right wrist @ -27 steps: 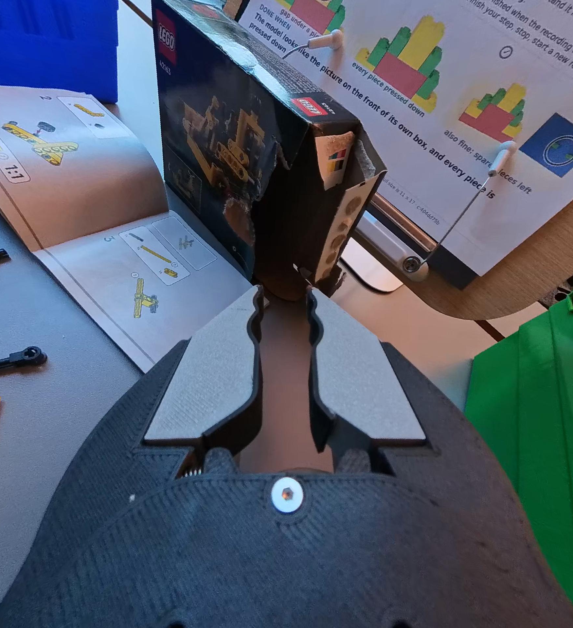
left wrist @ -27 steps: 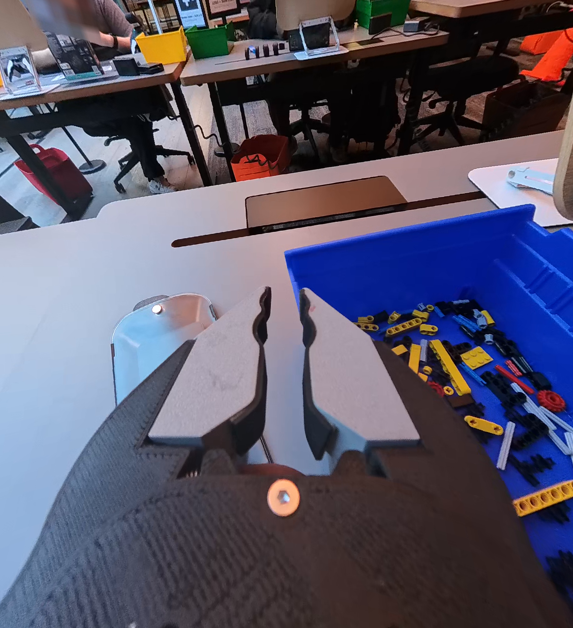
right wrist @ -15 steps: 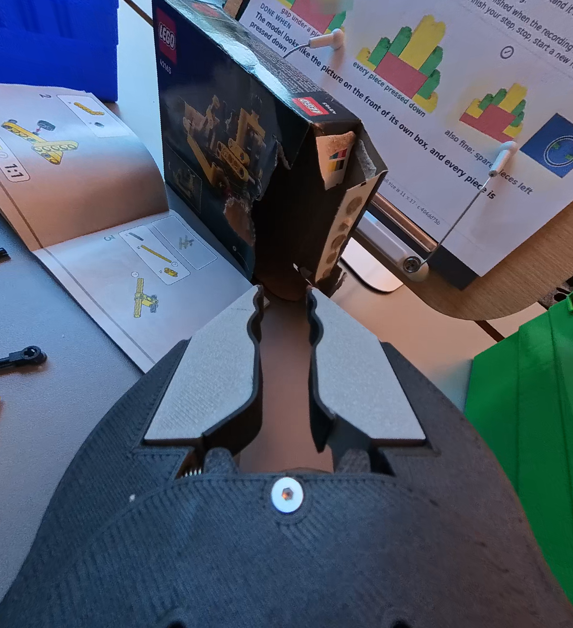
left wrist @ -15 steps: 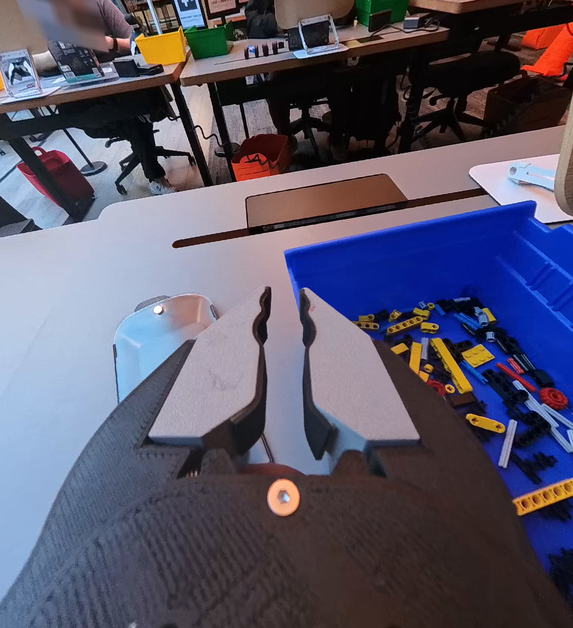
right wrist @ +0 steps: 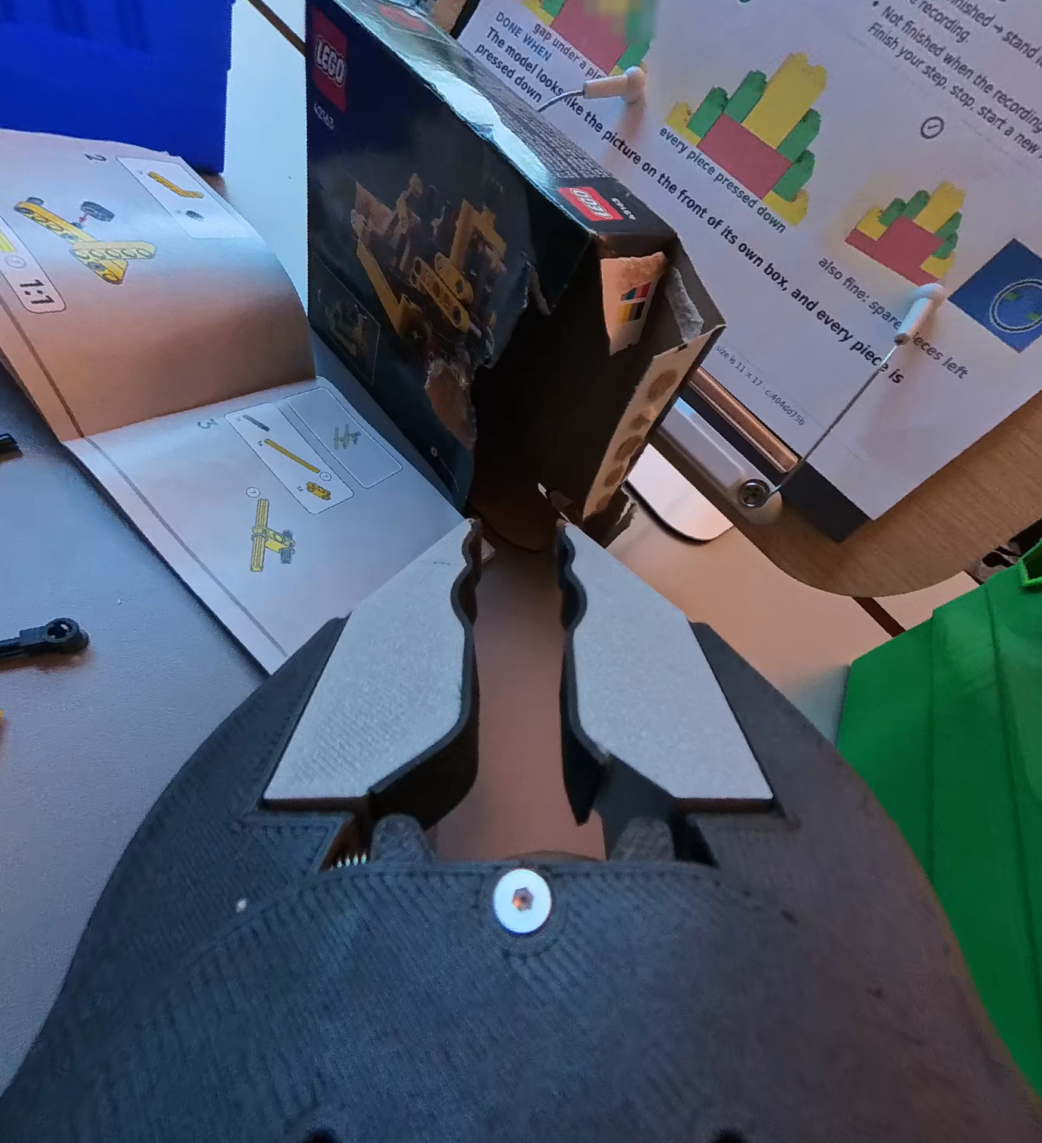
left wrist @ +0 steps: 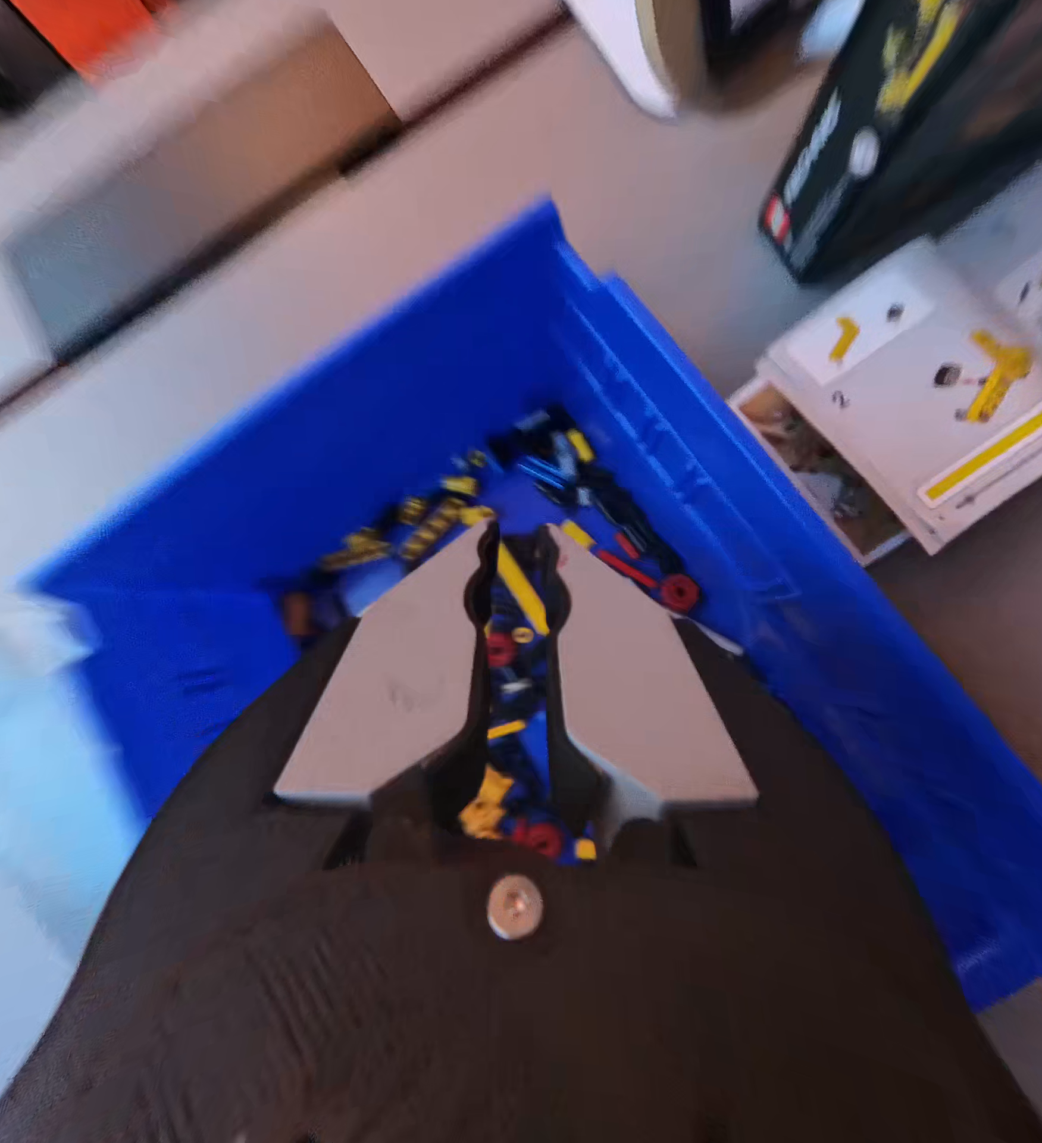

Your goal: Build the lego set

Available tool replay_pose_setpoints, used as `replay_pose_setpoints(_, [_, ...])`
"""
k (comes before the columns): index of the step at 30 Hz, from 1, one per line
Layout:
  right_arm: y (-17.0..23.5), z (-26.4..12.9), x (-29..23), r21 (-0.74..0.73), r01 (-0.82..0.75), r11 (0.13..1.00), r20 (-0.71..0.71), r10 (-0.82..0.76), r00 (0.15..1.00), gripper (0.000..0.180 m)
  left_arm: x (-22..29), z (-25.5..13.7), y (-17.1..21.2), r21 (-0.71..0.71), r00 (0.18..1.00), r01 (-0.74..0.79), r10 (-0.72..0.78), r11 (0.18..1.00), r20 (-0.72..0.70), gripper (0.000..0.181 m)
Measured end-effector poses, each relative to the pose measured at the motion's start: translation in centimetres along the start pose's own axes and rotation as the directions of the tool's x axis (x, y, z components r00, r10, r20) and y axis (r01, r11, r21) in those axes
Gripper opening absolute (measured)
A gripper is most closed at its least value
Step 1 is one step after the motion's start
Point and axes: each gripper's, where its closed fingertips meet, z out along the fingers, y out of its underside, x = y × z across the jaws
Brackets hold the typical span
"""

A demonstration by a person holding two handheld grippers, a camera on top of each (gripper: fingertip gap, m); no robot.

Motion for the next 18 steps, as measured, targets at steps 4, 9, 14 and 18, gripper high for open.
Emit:
replay_pose_setpoints(4, [-0.2,-0.2,-0.2,0.016,-0.006,1.000,0.009,0.005,1.000,0.020,3.9,5.9,2.8,-0.184,0.982,0.074,-0.104,0.980,-0.159,0.014])
replay_pose_setpoints(9, [-0.2,-0.1,-0.3,0.014,-0.011,1.000,0.022,0.011,1.000,0.019,2.5,8.0,1.1,-0.126,0.957,0.223,-0.242,0.967,-0.159,0.012])
replay_pose_setpoints(14, [-0.3,-0.2,-0.2,0.023,-0.023,0.999,0.020,0.022,1.000,0.018,2.6,8.4,-0.1,-0.094,0.918,0.294,-0.308,0.951,-0.251,0.009])
replay_pose_setpoints(18, [-0.3,-0.2,-0.1,0.020,-0.026,0.999,0.020,0.026,0.999,0.018,2.8,9.2,0.8,-0.144,0.905,0.297,-0.327,0.944,-0.273,0.009])
